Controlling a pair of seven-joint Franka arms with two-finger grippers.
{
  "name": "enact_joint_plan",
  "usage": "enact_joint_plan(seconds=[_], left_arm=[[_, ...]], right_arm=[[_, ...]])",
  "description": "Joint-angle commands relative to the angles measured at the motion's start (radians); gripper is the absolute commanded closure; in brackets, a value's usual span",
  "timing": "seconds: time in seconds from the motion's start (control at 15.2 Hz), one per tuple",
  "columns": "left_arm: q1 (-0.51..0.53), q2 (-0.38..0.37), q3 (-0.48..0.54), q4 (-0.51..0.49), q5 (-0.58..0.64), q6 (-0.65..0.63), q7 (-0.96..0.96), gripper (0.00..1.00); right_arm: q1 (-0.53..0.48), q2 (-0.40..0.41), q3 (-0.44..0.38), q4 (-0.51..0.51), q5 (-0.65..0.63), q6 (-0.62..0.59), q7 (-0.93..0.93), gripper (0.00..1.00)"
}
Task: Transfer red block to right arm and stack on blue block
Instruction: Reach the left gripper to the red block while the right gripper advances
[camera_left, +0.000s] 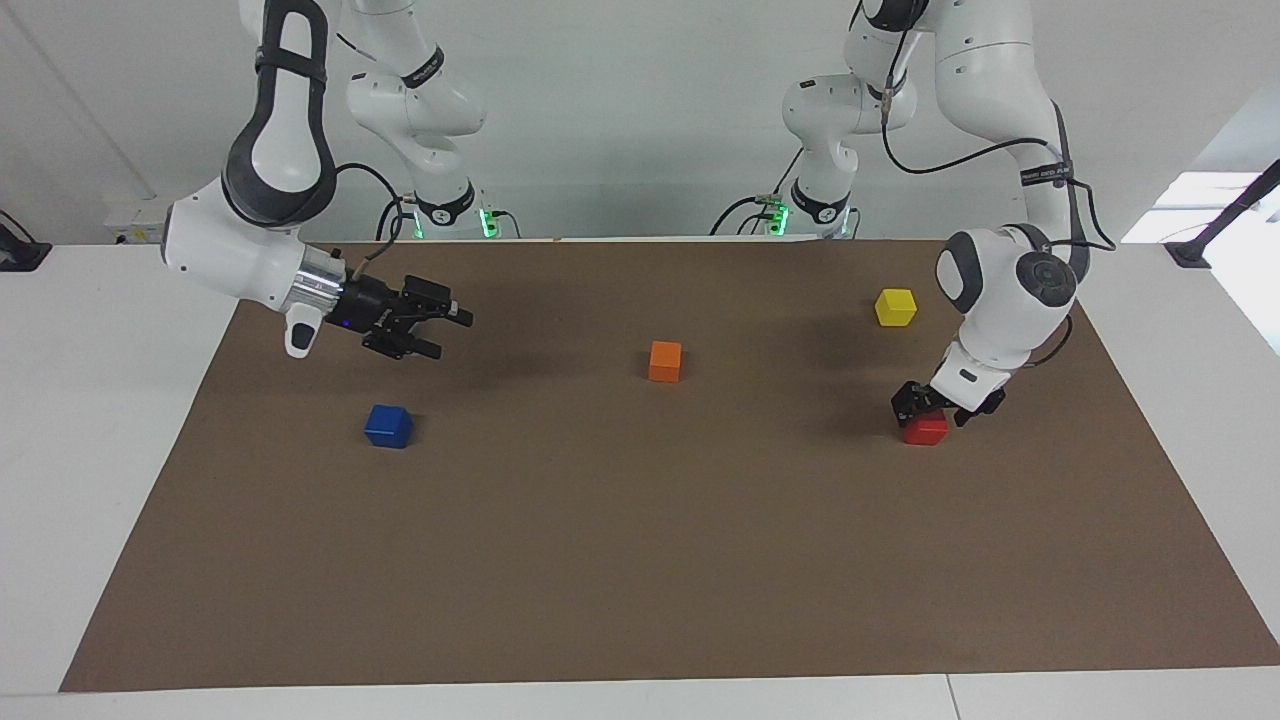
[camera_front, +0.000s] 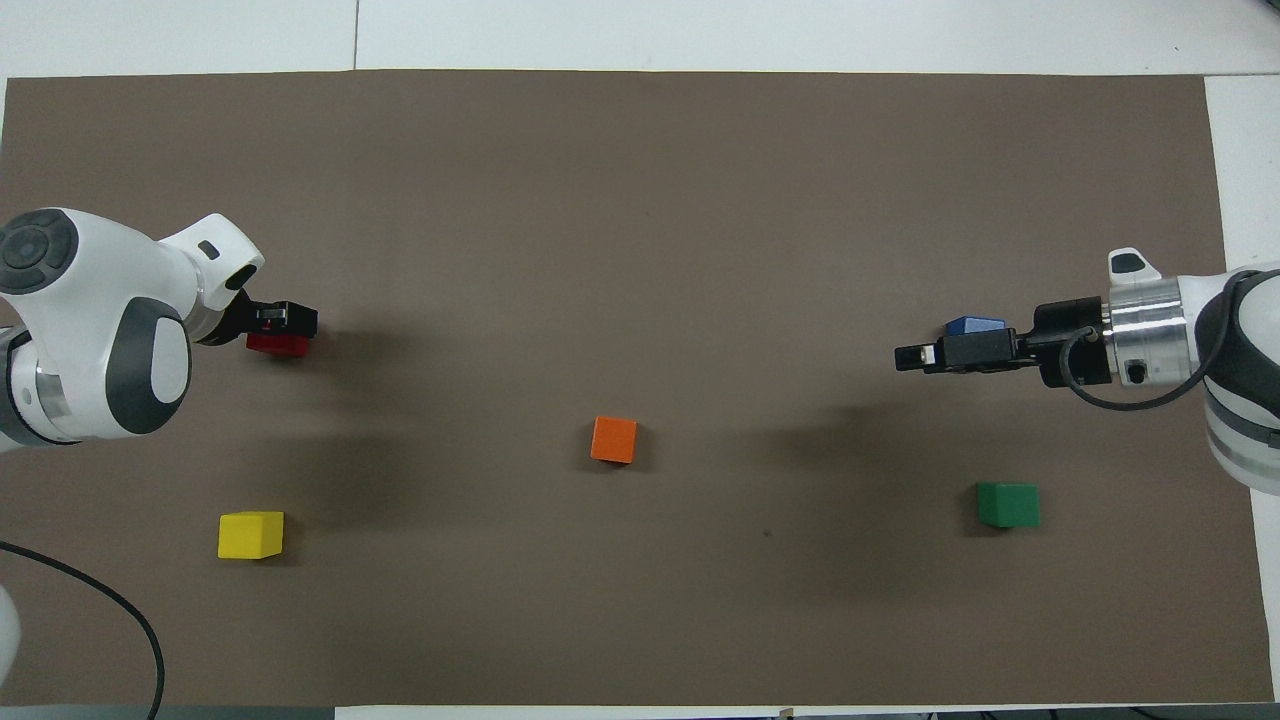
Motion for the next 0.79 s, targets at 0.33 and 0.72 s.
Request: enact_joint_plan(seconds=[0.33,0.72], left_arm=[[-0.018,0.013,0.017,-0.014,0.004,0.025,-0.059,0.80],[-0.030,-0.015,0.009,0.085,-0.009,-0.166,-0.211,1.00]], right_arm=[[0.037,0.145,0.011,-0.014,0.406,-0.192,-0.260,0.00],[0.126,0.230,0.015,0.015,0.649,-0.350,-0.294,0.00]])
